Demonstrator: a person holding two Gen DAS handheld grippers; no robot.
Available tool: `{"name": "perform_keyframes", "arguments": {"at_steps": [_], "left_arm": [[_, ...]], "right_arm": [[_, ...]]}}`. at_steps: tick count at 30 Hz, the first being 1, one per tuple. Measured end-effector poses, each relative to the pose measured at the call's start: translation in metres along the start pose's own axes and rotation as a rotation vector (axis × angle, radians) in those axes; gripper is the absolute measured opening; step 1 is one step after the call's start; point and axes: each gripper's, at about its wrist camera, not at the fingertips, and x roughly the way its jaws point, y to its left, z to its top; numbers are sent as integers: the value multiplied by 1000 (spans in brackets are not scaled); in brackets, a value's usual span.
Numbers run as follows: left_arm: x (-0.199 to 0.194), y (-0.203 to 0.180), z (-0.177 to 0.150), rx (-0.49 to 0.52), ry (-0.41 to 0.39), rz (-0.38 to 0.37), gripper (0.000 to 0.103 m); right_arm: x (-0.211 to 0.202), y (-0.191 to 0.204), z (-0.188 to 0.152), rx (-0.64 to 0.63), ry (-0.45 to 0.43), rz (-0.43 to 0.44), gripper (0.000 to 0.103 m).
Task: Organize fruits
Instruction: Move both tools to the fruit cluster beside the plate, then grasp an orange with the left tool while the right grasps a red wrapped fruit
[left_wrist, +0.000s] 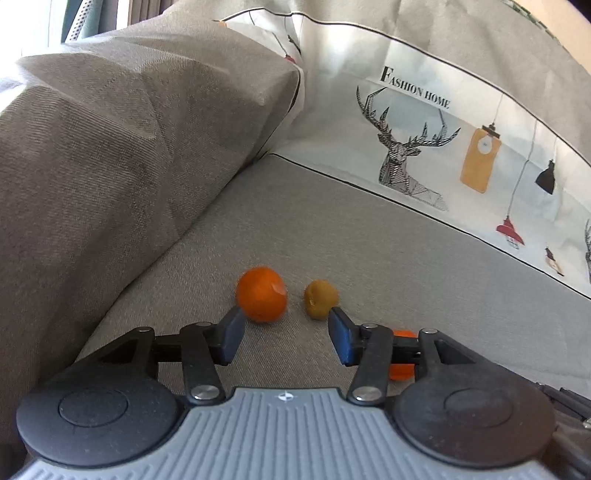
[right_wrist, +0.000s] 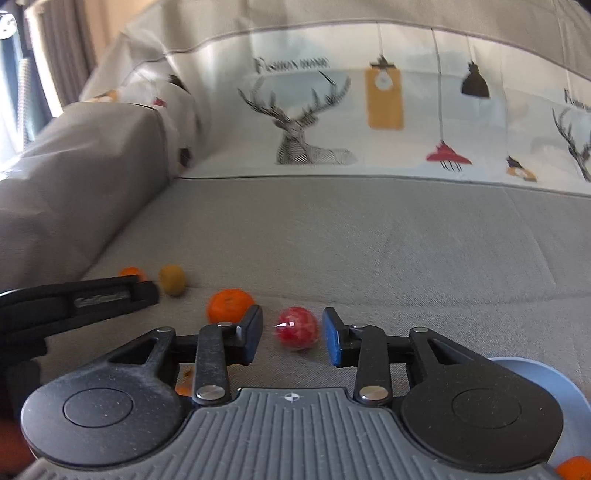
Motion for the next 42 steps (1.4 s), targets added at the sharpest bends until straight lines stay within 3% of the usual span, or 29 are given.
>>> {"name": "perform_keyframes", "arguments": {"at_steps": [5,12,16,23,26,35,42], "left_arm": [[17,-3,3,-8,5,28,59],[19,-10,5,23,-46,60,62],[15,-2,6,-9,-41,70,56],[23,-2,3,24,19,121,50],[23,-3,3,30,14,102,35],[13,-4,4,19,-23,97,34],[-23,-10,-8,62,-50,-11,34]], "right_arm": [[21,-5,2,12,44,1,42],[38,0,-1,3,89,-9,42],[38,1,-2,0,84,-2,31],[35,-1,-4,12,84,3,31],[35,0,-4,8,84,0,31],[25,0,0,3,51,7,30],[-13,-5,9,8,-55,13,30]]}}
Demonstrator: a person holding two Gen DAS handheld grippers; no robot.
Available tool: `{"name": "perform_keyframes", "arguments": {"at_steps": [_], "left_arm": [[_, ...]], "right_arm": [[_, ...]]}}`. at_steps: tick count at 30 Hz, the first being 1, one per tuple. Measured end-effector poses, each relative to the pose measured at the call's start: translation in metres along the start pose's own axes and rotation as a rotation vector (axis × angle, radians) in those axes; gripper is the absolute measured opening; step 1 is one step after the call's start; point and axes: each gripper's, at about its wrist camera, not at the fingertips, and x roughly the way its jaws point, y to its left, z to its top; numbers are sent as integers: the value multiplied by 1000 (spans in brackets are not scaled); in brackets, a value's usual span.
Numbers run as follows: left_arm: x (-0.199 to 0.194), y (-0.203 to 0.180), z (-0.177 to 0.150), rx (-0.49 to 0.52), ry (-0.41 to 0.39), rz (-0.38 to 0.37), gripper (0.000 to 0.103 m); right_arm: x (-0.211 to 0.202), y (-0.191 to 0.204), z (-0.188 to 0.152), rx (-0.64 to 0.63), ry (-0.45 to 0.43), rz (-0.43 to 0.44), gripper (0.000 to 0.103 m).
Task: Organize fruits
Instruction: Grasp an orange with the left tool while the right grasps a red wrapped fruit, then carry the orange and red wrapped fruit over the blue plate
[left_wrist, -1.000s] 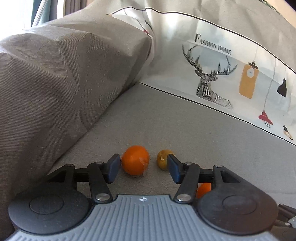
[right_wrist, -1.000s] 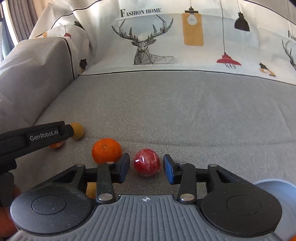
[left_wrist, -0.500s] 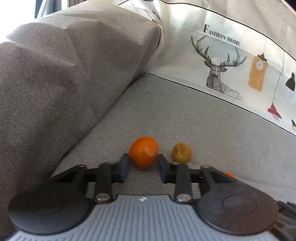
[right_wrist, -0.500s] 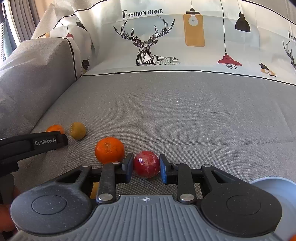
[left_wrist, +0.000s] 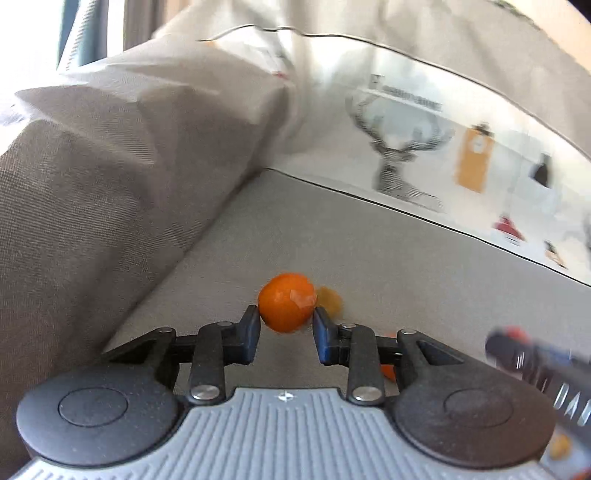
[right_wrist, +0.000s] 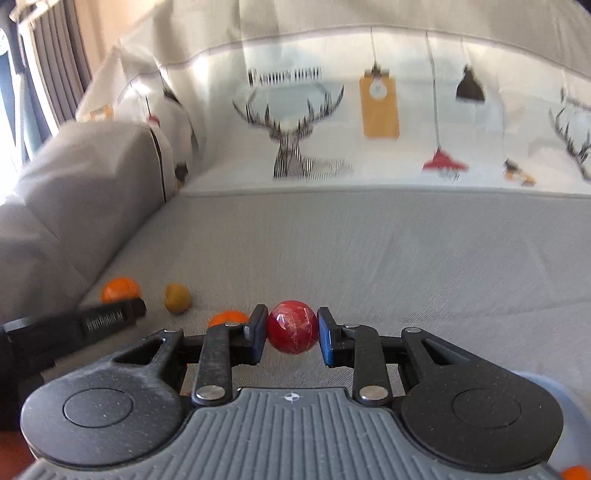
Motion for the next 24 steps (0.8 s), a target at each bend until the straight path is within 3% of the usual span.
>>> {"name": "perform_keyframes", "arguments": {"at_steps": [7,13,18,24], "left_arm": [[-55,-8,-12,52,-71,-195,34],[-93,-16,-26,83,-89,-327,34],[-120,-23,-40,94,-88,-399,34],[-141,-48,-62,220,-105,-427,34]], "right_arm": [[-74,-23,13,11,-103,-14,30],[-141,-65,-22,-4,-132,-43,30],[-172,-99,-60,82,-132,-74,30],[-187,-123,-78,77,-144,-123,30]]}}
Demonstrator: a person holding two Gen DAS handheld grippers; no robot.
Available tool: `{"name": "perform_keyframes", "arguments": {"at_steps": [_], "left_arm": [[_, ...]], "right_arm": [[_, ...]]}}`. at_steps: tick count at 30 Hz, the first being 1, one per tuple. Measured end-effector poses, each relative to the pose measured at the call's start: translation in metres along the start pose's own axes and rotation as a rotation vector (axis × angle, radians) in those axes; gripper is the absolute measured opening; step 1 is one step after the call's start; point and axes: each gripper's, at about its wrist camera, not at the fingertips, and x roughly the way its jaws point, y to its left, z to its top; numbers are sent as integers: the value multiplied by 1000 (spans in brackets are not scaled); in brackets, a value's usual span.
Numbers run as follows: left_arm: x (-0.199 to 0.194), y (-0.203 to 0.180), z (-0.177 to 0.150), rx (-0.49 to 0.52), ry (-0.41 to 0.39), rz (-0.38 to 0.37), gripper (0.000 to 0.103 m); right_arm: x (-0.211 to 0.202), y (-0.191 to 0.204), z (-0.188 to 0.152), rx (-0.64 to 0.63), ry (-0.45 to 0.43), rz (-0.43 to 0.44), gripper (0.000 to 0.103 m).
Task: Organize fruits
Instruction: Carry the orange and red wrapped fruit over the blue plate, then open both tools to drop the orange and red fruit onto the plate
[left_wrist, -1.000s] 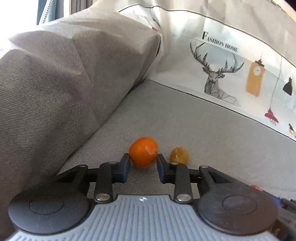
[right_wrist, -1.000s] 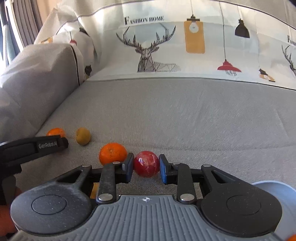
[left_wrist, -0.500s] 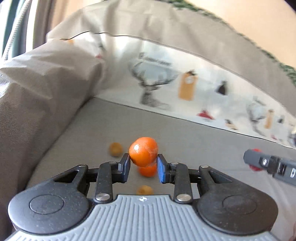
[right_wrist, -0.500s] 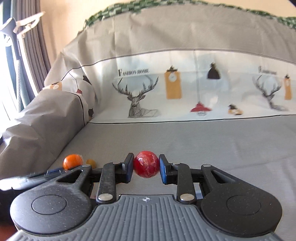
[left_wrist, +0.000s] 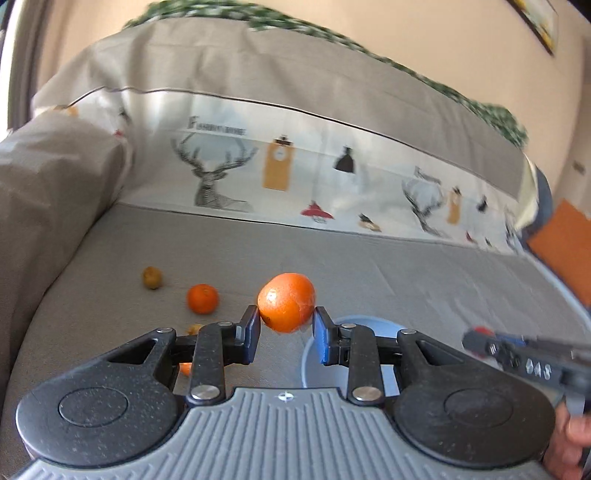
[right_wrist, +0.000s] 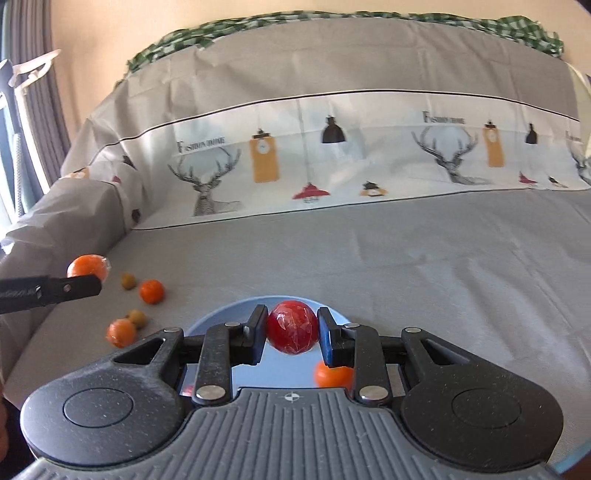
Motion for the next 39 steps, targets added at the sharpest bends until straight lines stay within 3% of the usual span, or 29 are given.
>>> {"name": "perform_keyframes", "arguments": {"at_steps": [10,36,39], "left_arm": [[11,-33,-18,205,17,0,34],[30,-49,-33,280,69,-62,34],[32,-52,-34,292,75,-80,27]], "right_arm": [[10,11,0,5,0,3,30],[22,6,0,25,30,-19,30],[24,9,0,14,42,-13,30]]}}
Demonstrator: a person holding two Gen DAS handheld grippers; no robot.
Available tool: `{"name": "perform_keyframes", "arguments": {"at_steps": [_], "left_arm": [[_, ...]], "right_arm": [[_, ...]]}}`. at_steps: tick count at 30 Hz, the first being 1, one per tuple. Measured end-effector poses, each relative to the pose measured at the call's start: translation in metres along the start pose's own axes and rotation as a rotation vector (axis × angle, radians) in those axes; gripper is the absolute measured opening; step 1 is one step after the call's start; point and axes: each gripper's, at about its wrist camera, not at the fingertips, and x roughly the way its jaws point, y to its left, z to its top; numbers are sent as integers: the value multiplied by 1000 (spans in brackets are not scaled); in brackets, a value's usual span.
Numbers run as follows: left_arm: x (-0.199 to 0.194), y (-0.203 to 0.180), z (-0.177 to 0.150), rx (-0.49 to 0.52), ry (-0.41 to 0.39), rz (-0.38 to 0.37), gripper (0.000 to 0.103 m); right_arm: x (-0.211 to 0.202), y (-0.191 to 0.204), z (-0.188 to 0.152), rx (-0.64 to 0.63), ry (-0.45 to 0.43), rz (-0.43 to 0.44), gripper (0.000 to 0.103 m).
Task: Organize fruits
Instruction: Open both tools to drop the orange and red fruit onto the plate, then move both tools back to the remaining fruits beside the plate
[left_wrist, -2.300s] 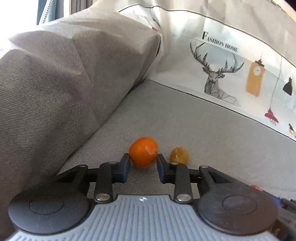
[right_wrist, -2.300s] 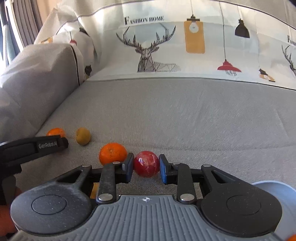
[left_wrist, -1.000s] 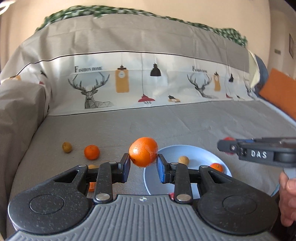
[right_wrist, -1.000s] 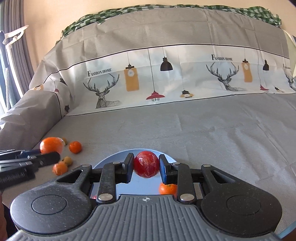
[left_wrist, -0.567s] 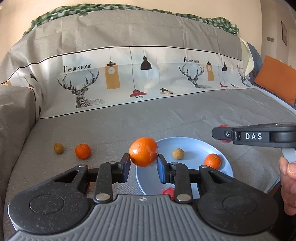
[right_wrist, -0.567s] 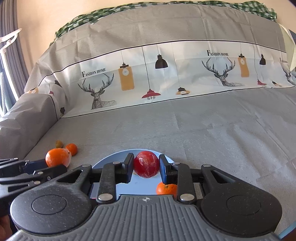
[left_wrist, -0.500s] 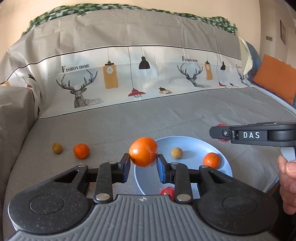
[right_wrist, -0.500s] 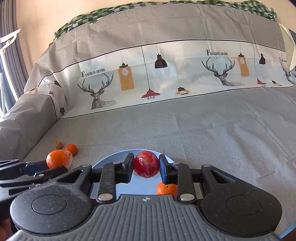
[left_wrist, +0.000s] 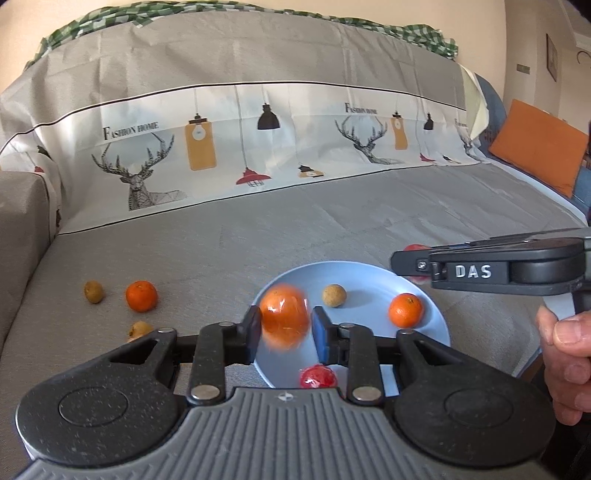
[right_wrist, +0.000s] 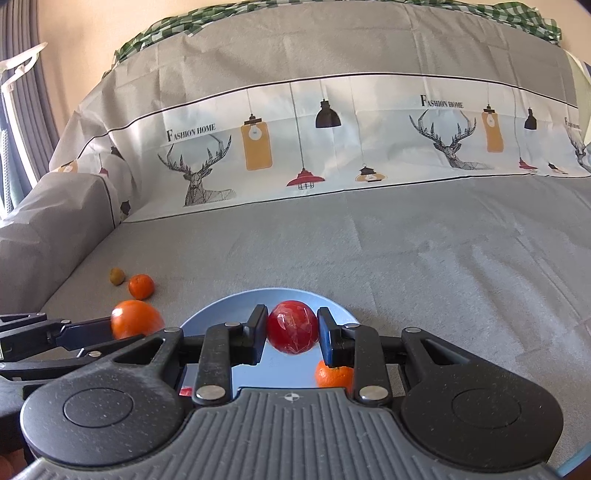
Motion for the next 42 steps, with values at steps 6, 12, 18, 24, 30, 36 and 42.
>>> {"name": "perform_keyframes", "arguments": {"at_steps": [6,12,18,24,30,36,42], "left_arm": [[2,-7,-3,32,-1,-17,27],[4,-5,-2,21,4,-15,28],[5,-3,-2,10,11,-5,29],[4,-4,-2,9,9,-3,35],[4,-3,-2,7,10,-3,36],[2,-2,-1,1,8,3,38],[1,-1,-1,-13,8,12,38]], "right_arm": [[2,6,-2,-32,8,5,30],[7,6,-5,-32,45,4,33],[11,8,-7,-29,72,-7,54],[12,9,-8,-37,79,-6,57],[12,9,-8,-39,80,-7,57],[11,11,-10,-47,80,-6,57],[10,12,-10,-55,80,-5,57]]}}
